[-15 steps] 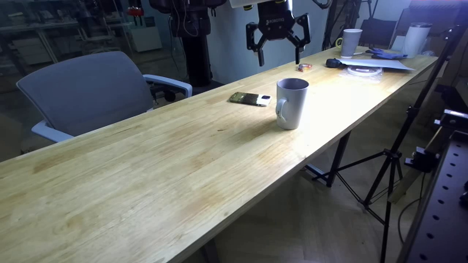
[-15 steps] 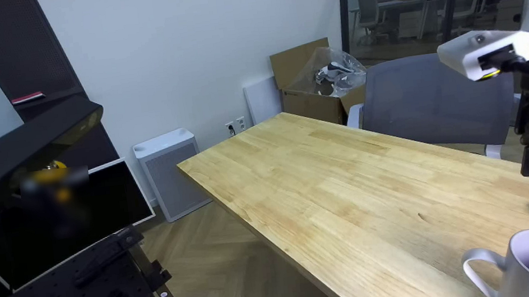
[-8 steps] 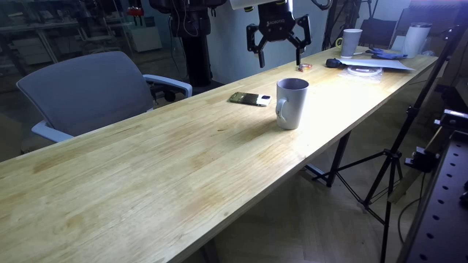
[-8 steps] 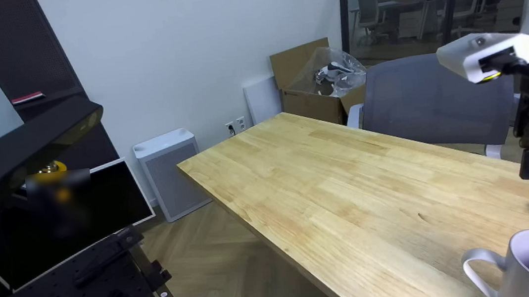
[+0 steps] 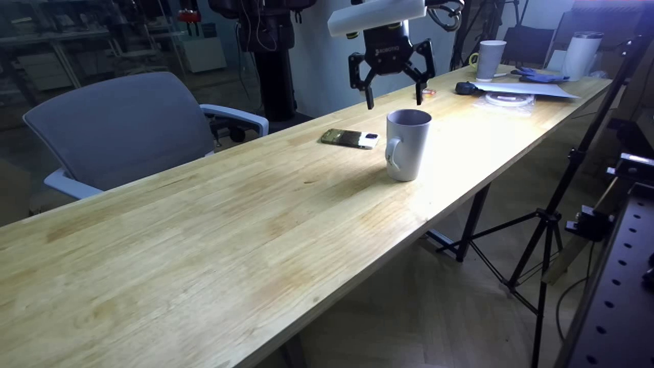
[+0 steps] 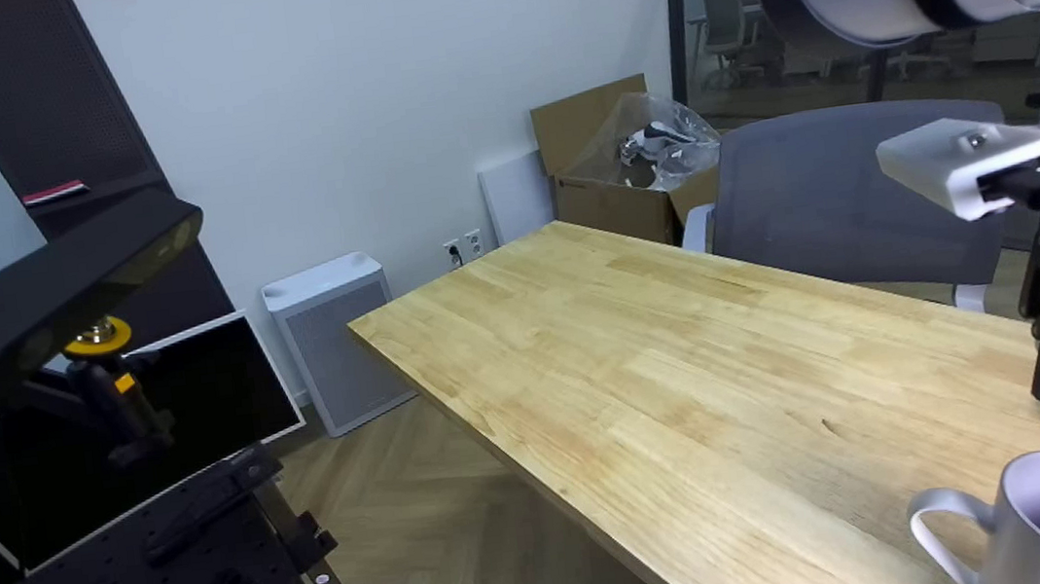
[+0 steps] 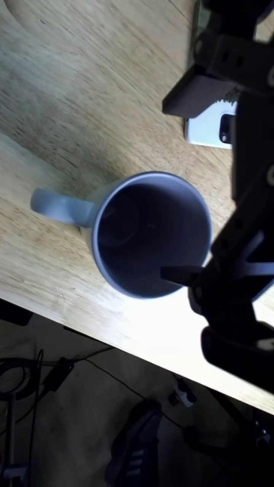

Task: Move the mug to the left.

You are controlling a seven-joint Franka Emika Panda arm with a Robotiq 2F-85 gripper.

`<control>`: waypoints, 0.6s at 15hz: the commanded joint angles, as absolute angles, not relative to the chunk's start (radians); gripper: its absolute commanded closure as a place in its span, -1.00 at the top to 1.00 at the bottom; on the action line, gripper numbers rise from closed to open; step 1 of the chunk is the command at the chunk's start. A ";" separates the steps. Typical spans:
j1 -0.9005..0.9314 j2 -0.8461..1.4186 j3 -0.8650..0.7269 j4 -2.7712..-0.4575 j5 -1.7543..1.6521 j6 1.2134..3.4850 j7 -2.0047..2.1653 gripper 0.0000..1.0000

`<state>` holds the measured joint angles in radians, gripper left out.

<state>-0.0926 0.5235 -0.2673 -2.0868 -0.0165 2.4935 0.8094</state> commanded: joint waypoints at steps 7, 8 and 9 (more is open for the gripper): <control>-0.081 0.621 -0.286 -2.013 0.002 2.537 0.810 1.00; -0.079 0.626 -0.287 -2.014 0.002 2.543 0.810 1.00; -0.077 0.630 -0.288 -2.015 0.002 2.553 0.812 1.00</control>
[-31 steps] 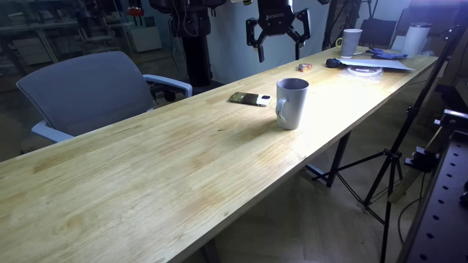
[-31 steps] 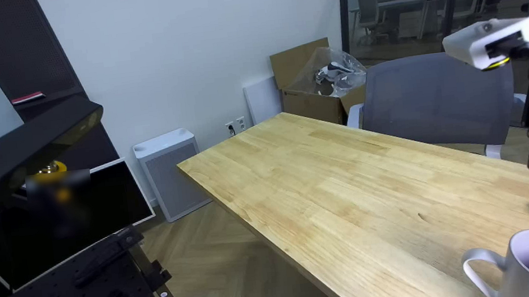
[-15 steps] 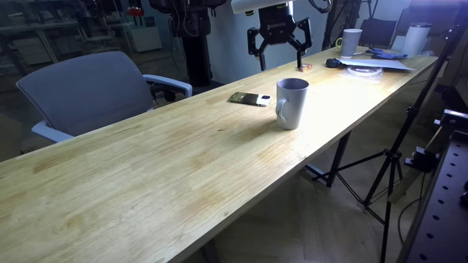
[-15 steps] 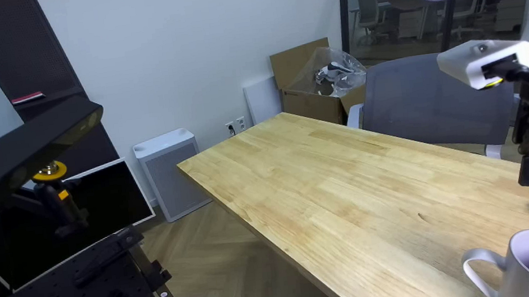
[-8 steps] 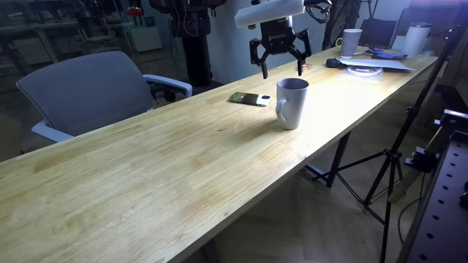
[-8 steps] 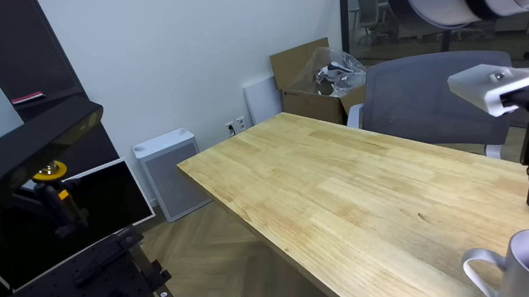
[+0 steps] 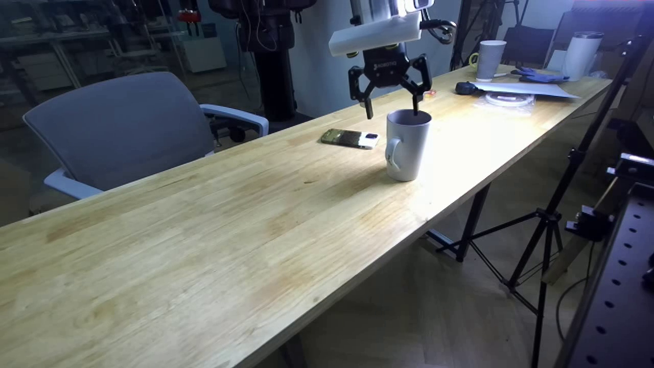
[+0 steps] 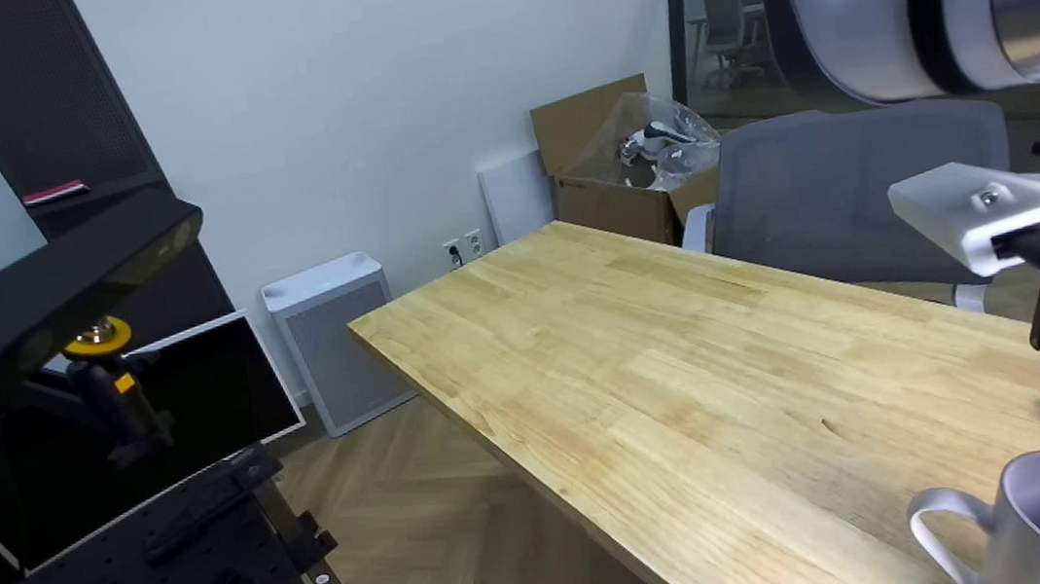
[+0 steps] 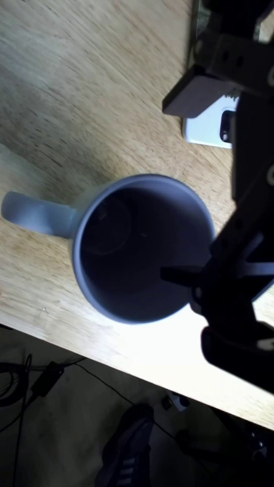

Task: Move the mug to the left.

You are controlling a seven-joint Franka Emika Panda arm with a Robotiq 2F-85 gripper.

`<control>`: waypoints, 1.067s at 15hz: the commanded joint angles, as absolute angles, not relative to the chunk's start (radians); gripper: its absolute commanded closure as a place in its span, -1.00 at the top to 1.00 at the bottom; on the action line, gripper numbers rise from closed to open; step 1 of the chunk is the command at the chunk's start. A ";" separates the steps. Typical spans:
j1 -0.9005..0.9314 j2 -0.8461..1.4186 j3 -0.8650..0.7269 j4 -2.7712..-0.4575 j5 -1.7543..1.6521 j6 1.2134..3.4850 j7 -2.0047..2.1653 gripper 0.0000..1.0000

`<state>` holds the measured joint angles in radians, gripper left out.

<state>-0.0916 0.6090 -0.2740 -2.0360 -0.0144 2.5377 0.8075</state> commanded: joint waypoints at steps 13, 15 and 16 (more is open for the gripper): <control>-0.044 0.667 -0.308 -2.034 0.050 2.604 0.851 1.00; -0.039 0.674 -0.309 -2.035 0.054 2.605 0.855 1.00; -0.036 0.679 -0.310 -2.035 0.054 2.605 0.855 1.00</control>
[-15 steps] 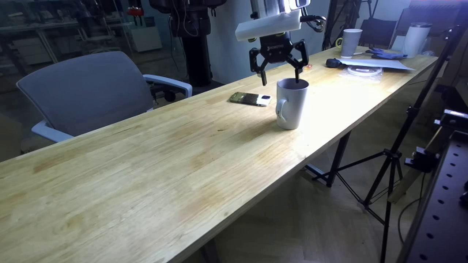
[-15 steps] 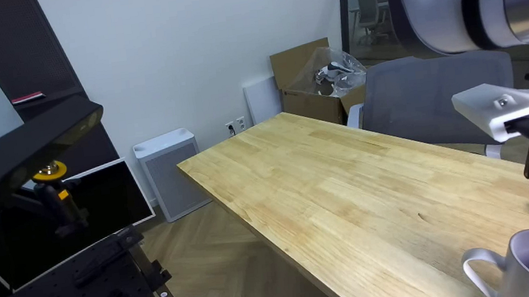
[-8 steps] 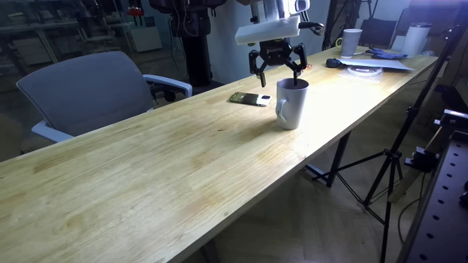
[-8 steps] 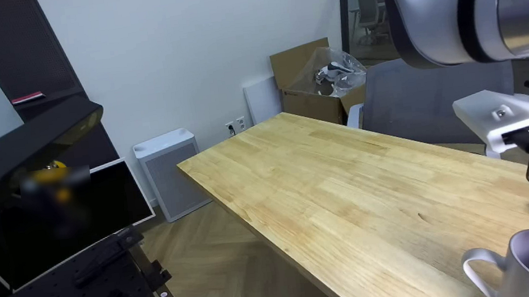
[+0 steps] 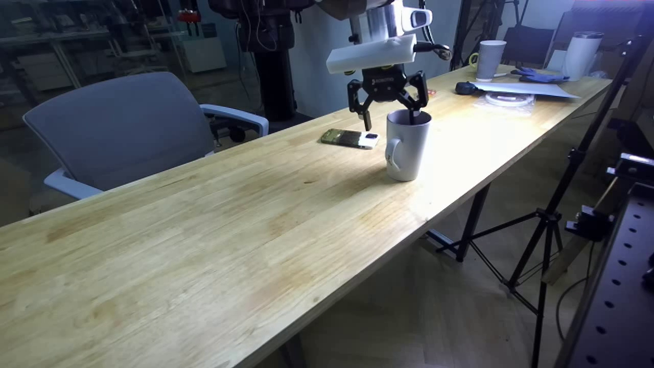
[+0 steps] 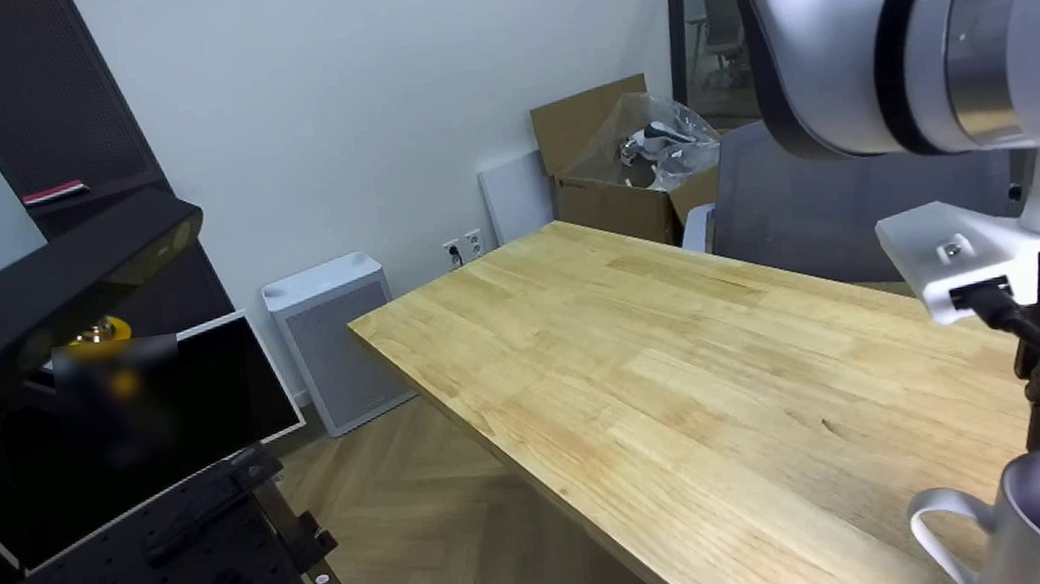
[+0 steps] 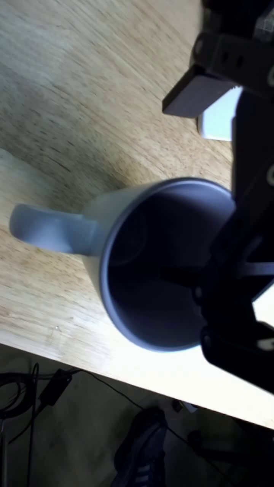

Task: Move the mug to the left.

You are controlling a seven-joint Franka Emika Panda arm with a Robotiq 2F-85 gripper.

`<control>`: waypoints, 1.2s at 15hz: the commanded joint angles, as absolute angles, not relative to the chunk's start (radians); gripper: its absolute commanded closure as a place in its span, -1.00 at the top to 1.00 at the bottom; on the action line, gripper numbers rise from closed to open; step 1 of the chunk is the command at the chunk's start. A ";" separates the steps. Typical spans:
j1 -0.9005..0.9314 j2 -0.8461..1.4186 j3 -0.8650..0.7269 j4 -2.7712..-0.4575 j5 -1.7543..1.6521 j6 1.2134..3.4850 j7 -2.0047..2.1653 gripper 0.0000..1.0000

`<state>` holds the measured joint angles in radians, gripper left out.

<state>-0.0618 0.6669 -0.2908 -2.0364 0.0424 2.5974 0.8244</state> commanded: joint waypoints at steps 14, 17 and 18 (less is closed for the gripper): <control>0.013 0.719 -0.359 -2.025 0.043 2.617 0.887 -1.00; 0.023 0.715 -0.366 -2.022 0.045 2.615 0.903 -0.95; 0.029 0.709 -0.371 -2.026 0.045 2.623 0.915 -0.95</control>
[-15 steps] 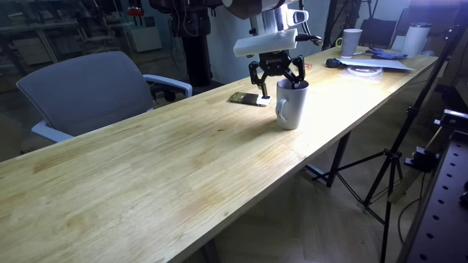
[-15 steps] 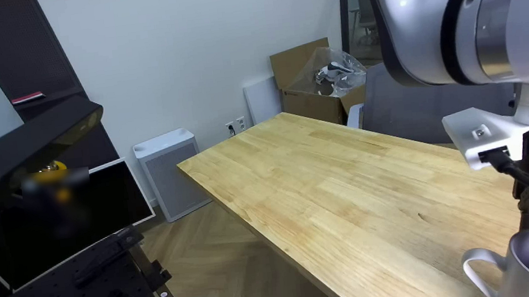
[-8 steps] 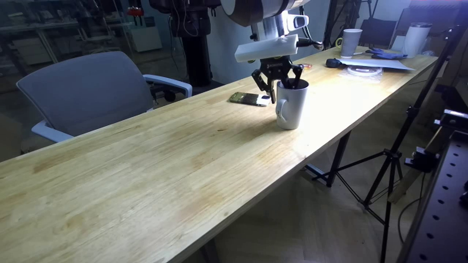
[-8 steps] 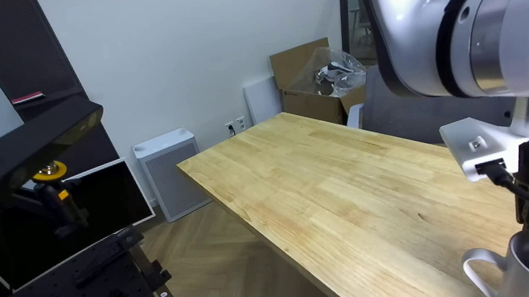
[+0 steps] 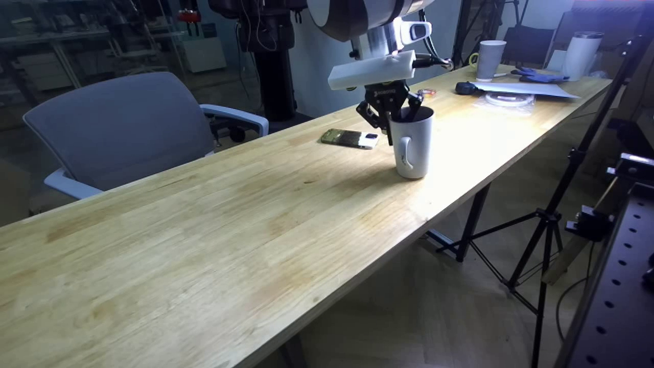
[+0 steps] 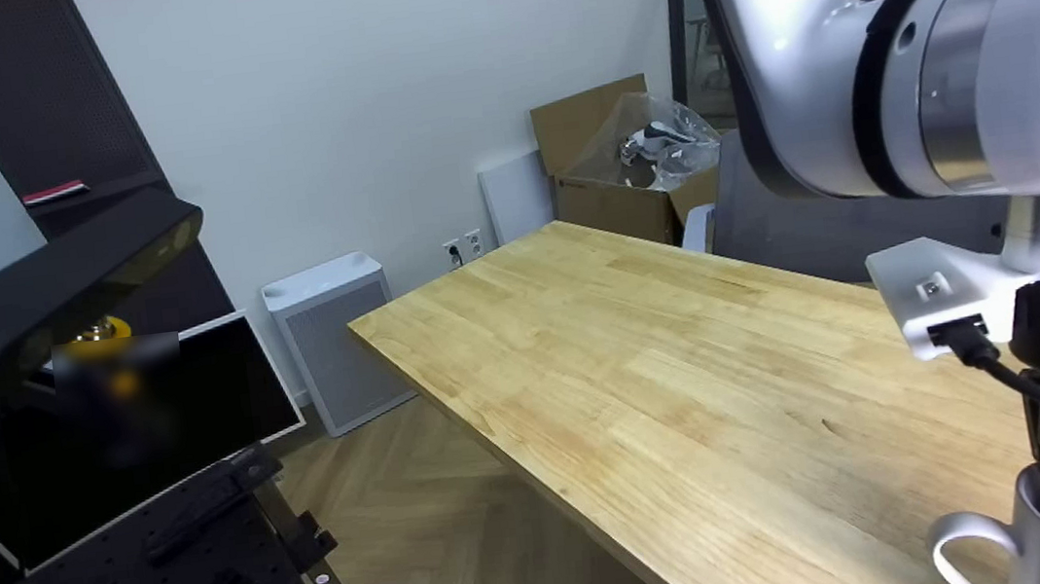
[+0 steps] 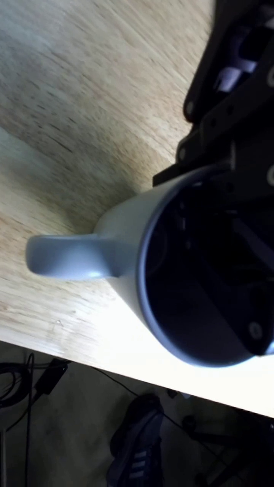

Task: Move the mug to the left.

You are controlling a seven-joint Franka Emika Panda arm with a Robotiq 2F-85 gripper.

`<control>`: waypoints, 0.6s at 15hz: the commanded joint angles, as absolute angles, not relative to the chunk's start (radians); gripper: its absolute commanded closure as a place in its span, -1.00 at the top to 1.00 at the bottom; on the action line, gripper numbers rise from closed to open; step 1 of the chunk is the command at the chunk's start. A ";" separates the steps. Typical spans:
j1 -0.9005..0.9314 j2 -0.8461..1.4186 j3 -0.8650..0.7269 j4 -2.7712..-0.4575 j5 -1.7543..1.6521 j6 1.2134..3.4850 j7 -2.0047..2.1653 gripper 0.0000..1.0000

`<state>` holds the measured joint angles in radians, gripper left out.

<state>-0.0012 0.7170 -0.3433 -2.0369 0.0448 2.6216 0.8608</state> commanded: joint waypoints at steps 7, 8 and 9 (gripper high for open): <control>0.056 0.664 -0.389 -2.035 0.050 2.688 0.967 -0.95; 0.060 0.661 -0.389 -2.032 0.050 2.689 0.971 -0.95; 0.064 0.657 -0.388 -2.030 0.051 2.686 0.977 -0.95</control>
